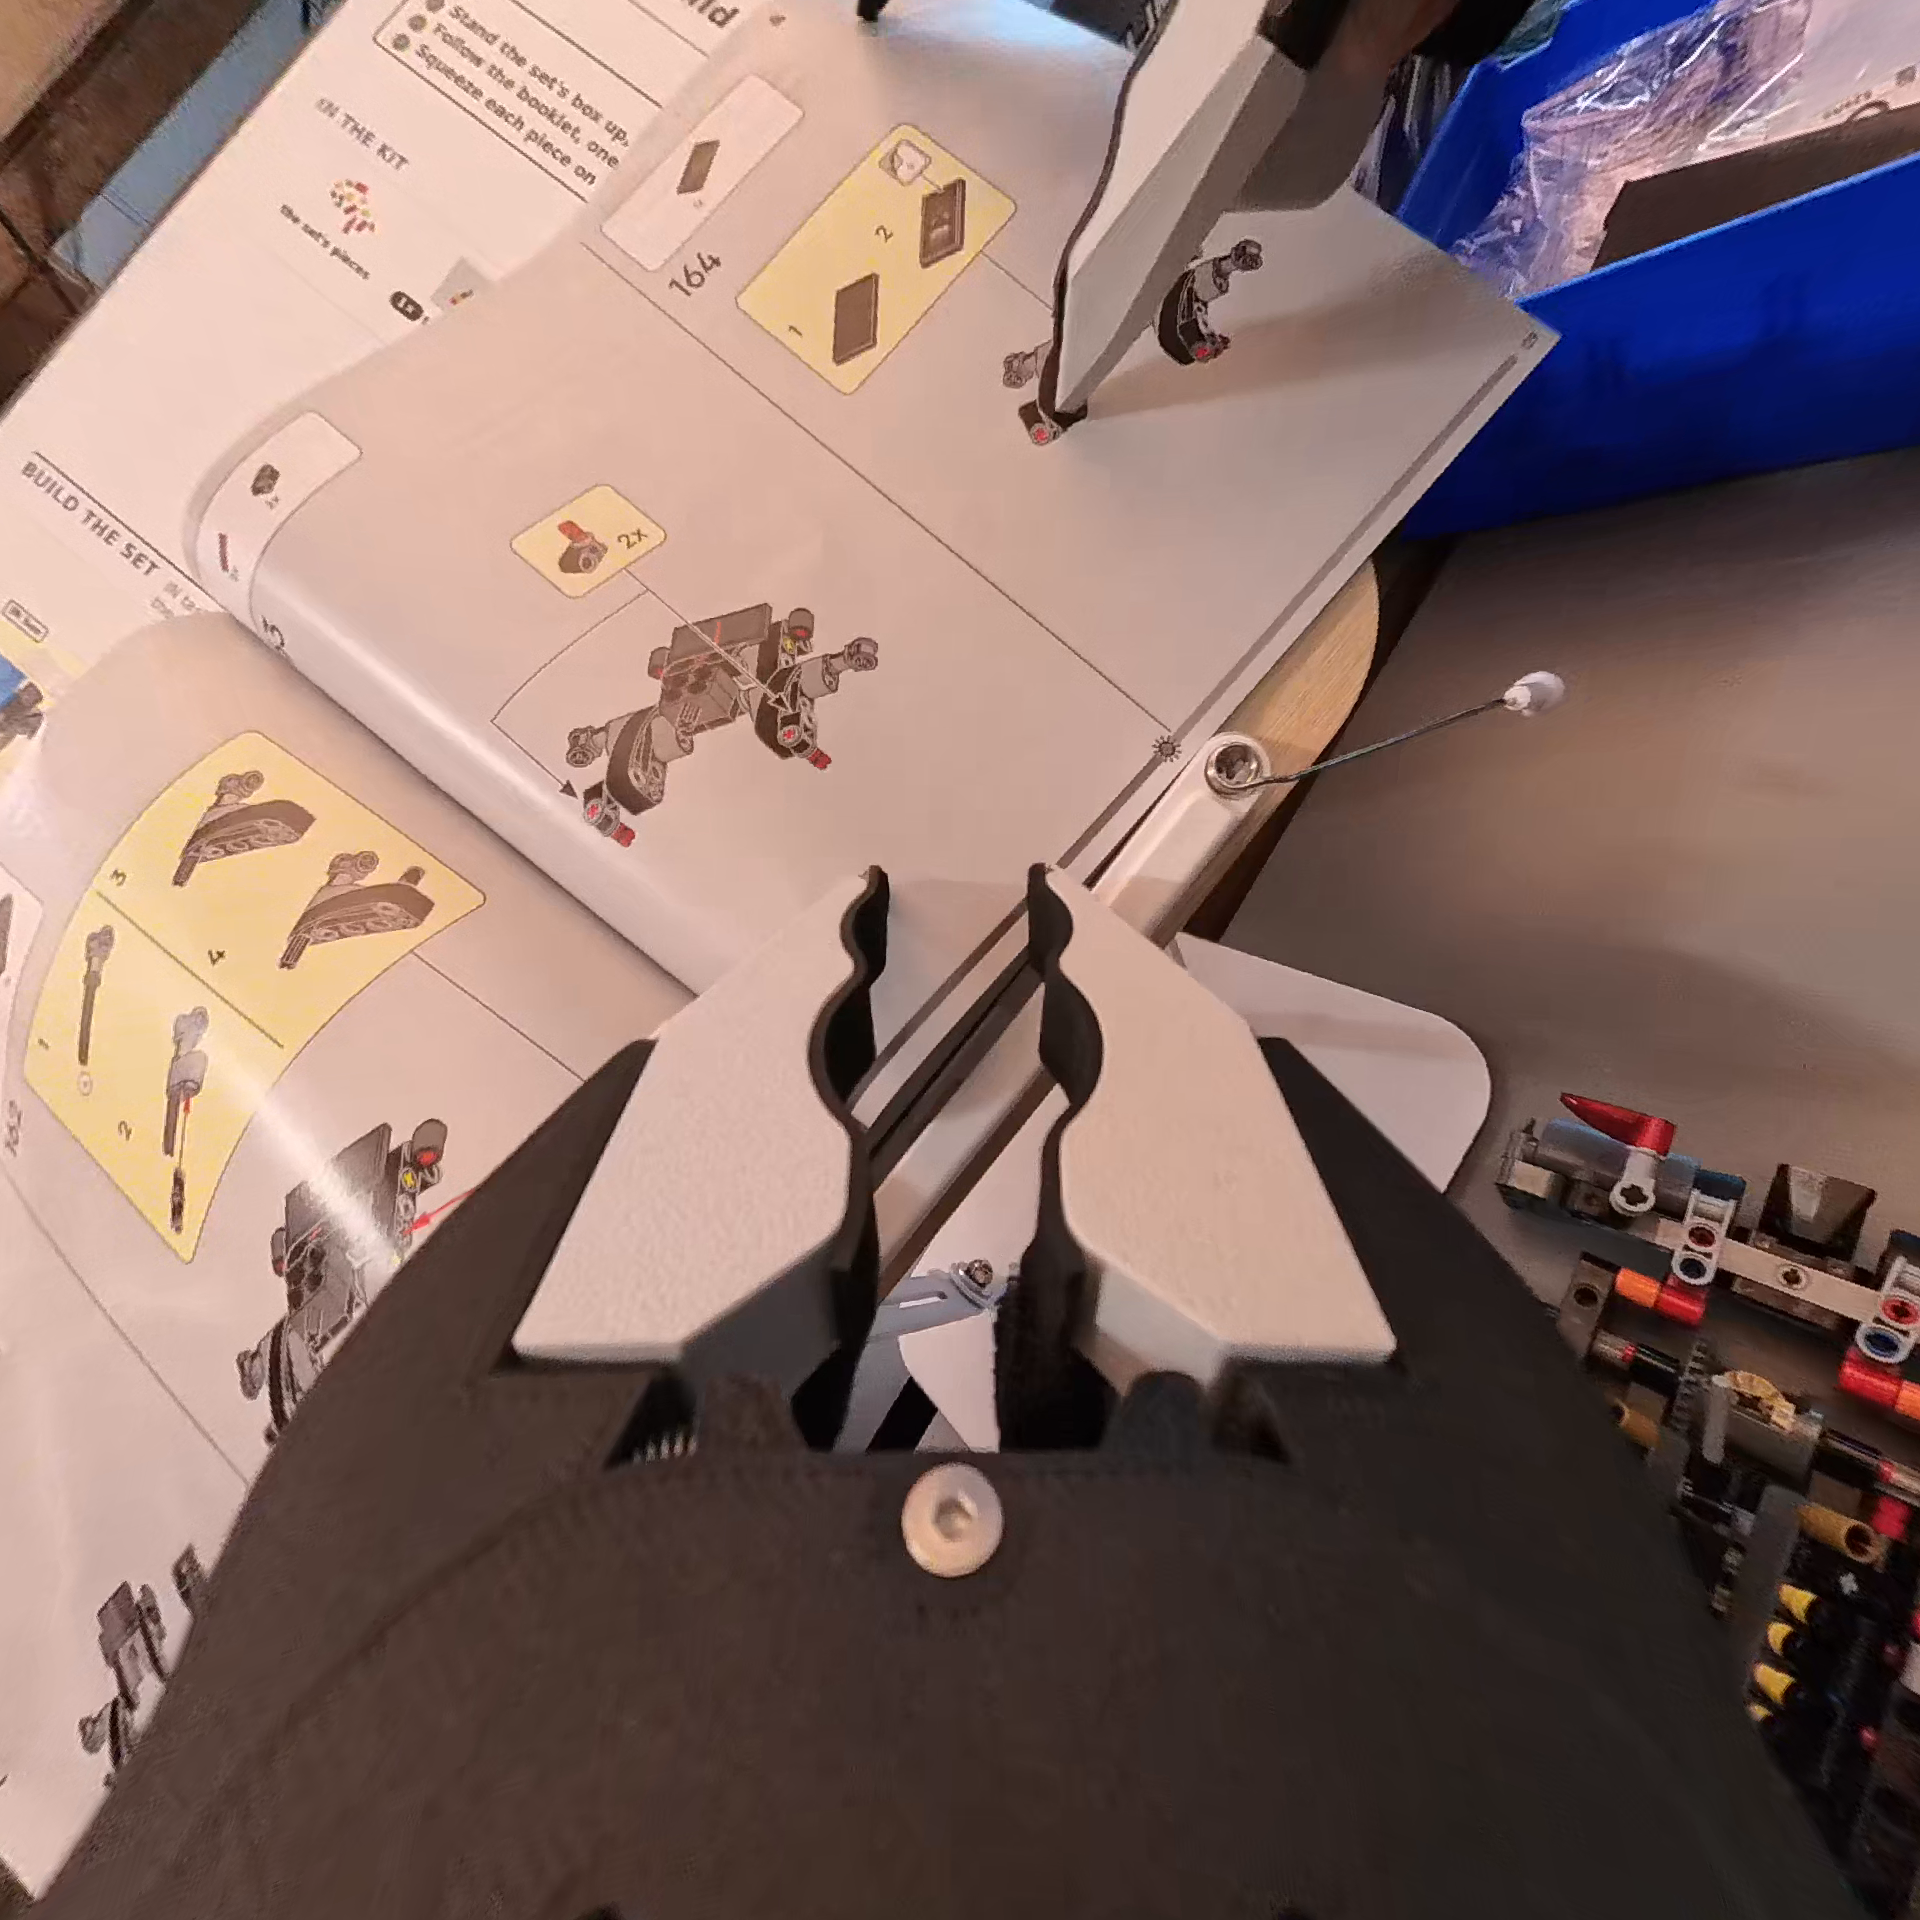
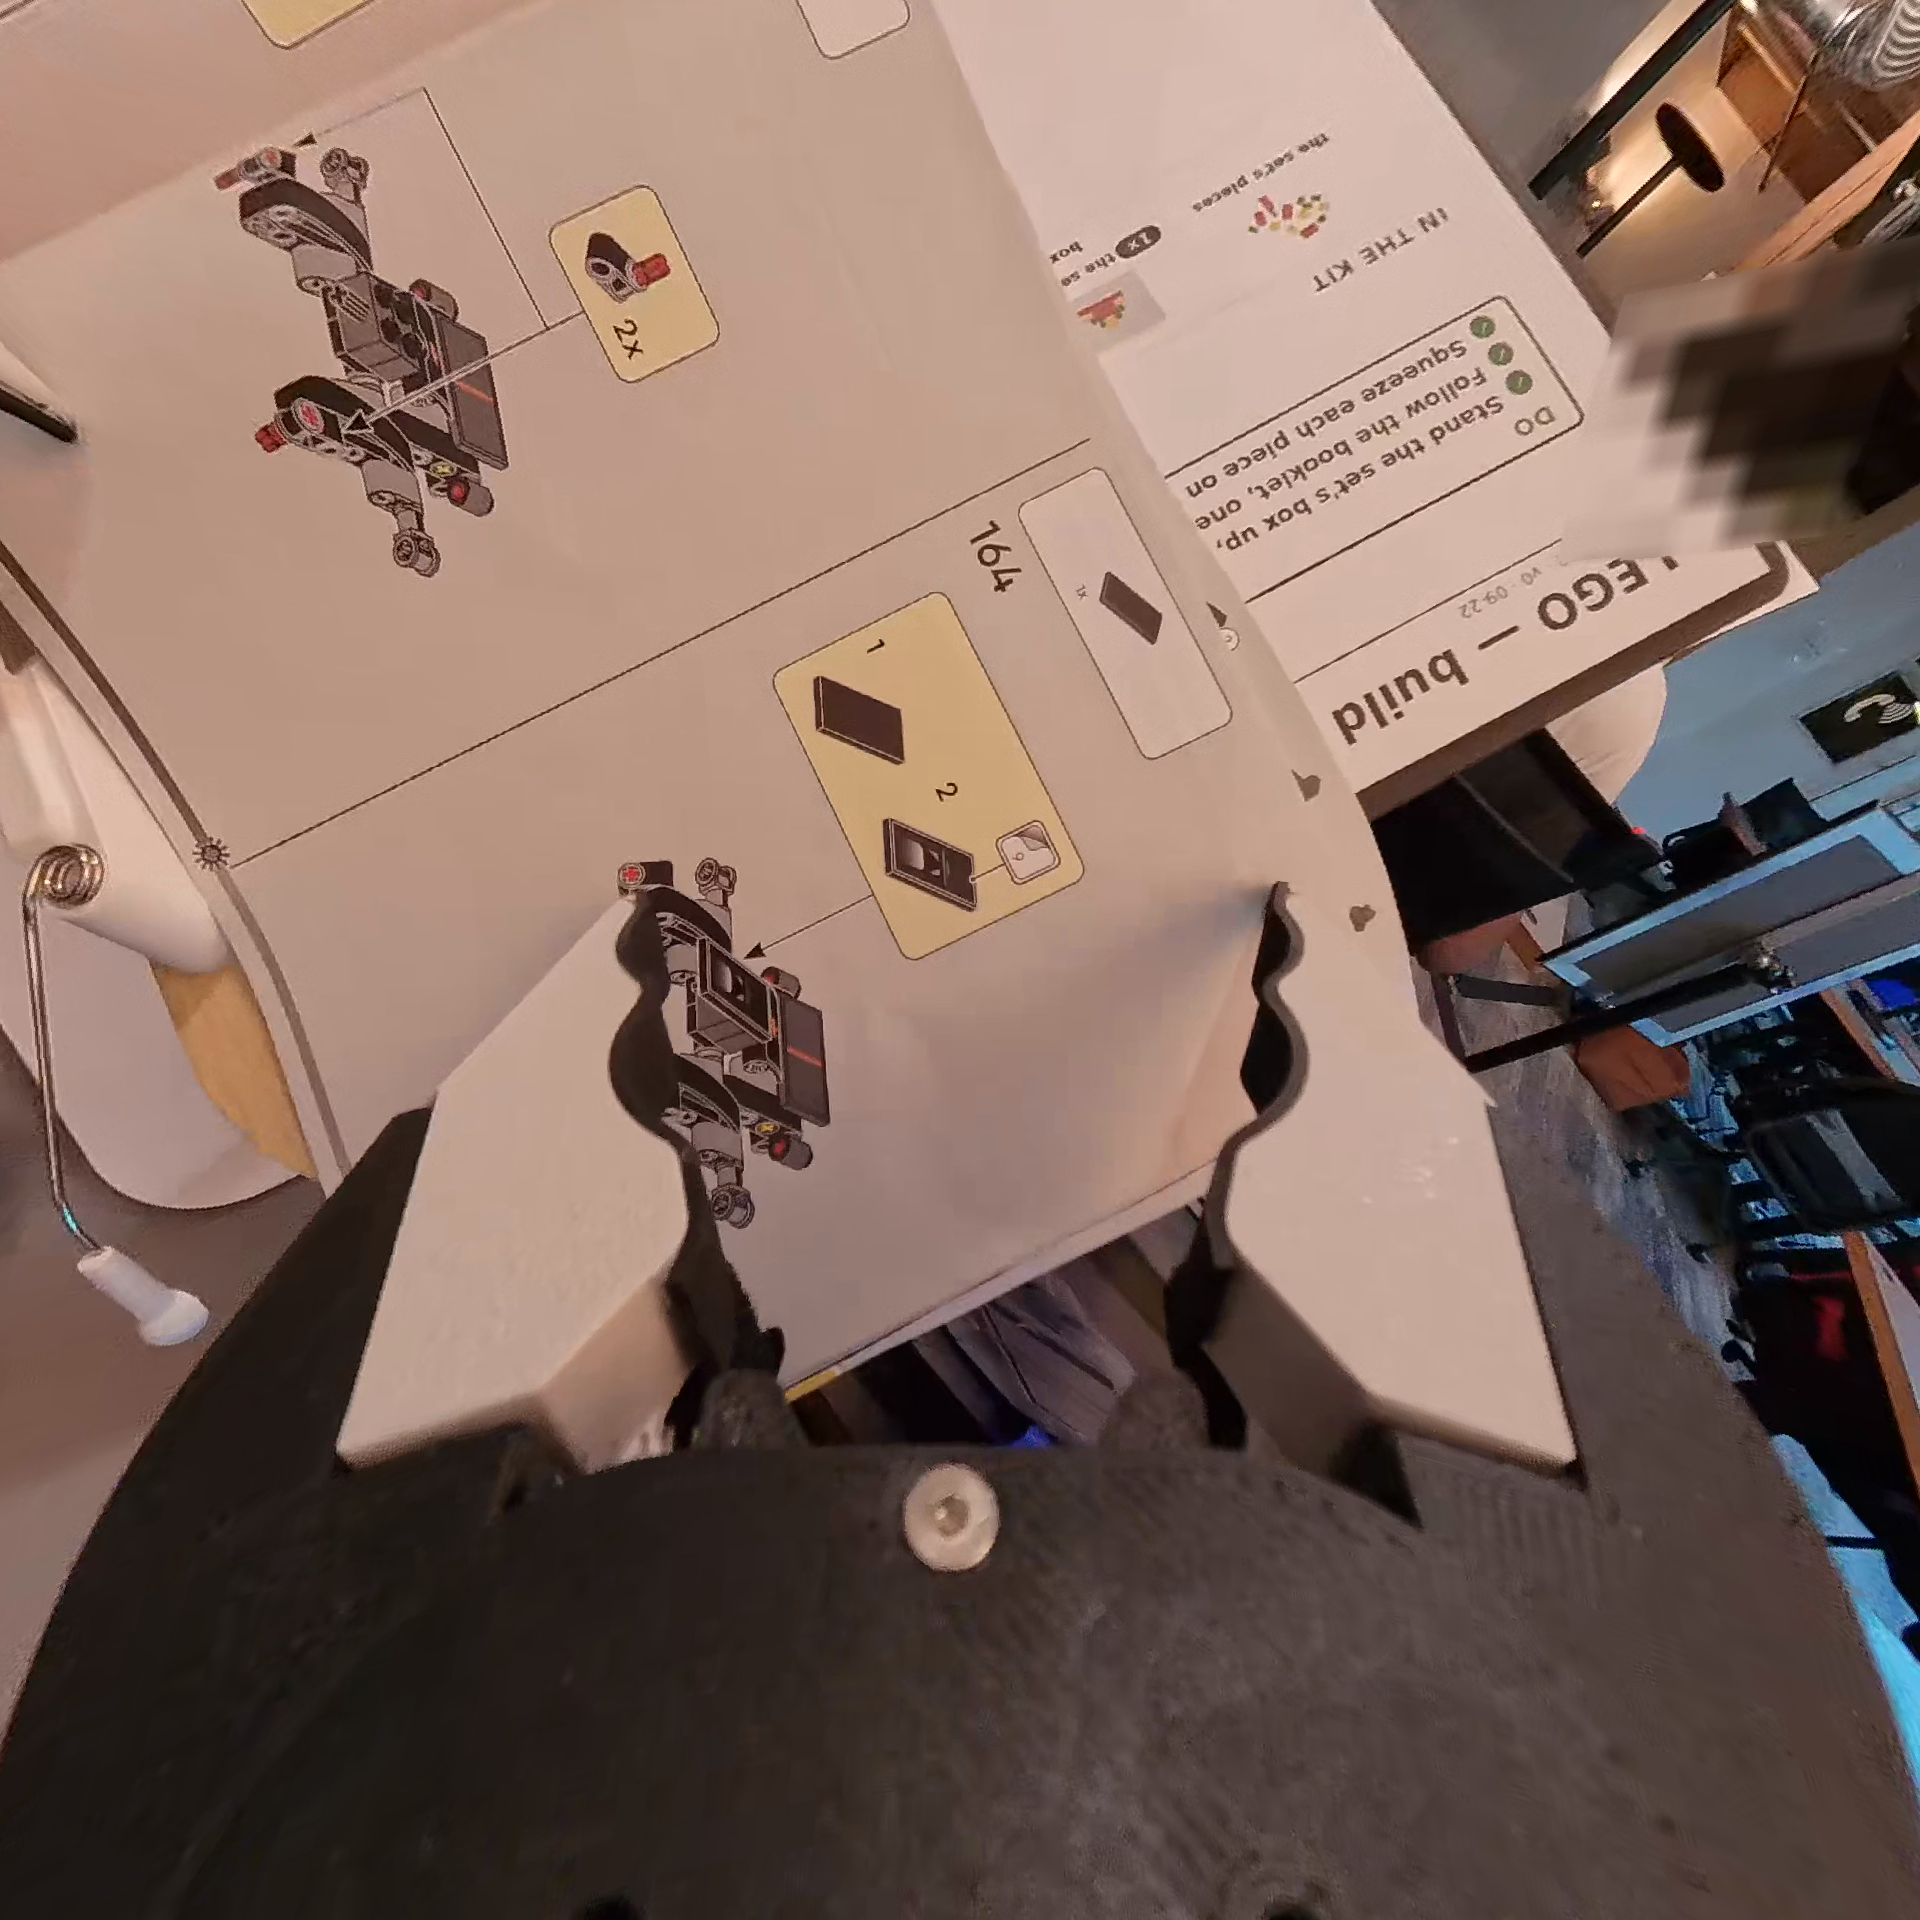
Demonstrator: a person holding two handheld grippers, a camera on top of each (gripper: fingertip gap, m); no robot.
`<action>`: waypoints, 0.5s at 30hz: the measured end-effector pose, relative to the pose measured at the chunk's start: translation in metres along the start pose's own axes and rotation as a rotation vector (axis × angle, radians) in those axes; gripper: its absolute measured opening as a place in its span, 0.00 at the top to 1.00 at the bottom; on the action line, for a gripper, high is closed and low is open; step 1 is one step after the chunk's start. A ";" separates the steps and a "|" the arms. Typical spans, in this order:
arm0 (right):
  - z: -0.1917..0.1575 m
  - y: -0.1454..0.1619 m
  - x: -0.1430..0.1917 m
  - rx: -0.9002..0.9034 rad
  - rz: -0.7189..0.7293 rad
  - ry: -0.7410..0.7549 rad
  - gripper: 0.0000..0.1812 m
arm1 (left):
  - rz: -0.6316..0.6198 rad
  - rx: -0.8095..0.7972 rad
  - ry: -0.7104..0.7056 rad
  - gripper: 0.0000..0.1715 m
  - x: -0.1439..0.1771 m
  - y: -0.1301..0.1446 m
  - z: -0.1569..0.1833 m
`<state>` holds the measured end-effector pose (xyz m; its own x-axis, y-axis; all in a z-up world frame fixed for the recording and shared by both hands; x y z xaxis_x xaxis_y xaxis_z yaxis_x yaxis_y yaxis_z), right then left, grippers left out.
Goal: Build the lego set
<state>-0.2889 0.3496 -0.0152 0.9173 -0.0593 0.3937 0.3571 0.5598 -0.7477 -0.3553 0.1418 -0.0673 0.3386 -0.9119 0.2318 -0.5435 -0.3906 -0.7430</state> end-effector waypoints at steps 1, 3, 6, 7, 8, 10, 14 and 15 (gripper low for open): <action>0.000 0.000 0.000 -0.002 -0.003 -0.004 0.39 | 0.001 0.005 0.002 0.85 0.000 0.000 0.000; 0.000 0.000 0.000 0.001 -0.006 -0.010 0.40 | 0.003 0.007 0.004 0.86 0.000 0.000 -0.001; -0.002 -0.001 0.000 0.024 0.000 -0.015 0.46 | 0.005 0.005 0.003 0.86 -0.001 0.000 -0.001; -0.005 -0.002 0.000 0.041 0.002 -0.018 0.50 | 0.006 0.007 0.004 0.86 -0.001 0.000 -0.001; -0.008 -0.003 0.000 0.061 0.003 -0.020 0.52 | 0.007 0.007 0.004 0.86 -0.002 0.001 -0.002; -0.011 -0.005 0.000 0.078 0.000 -0.020 0.57 | 0.011 0.009 0.008 0.86 -0.002 0.000 -0.002; -0.021 -0.010 0.007 0.128 0.011 -0.023 0.74 | 0.014 0.011 0.013 0.85 -0.001 0.000 0.000; -0.024 -0.012 0.009 0.138 0.014 -0.028 0.81 | 0.017 0.011 0.014 0.84 -0.001 0.000 0.001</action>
<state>-0.2806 0.3226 -0.0155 0.9160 -0.0290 0.4001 0.3152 0.6691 -0.6730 -0.3550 0.1428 -0.0676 0.3185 -0.9201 0.2281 -0.5402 -0.3739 -0.7539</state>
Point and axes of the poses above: each gripper's, where its closed fingertips meet, x back along the fingers, y out of its underside, z = x × y across the jaws, the point moved 7 cm from there along x, back along the fingers, and after that the axes turned 5 degrees about -y, right-handed, at the moved point
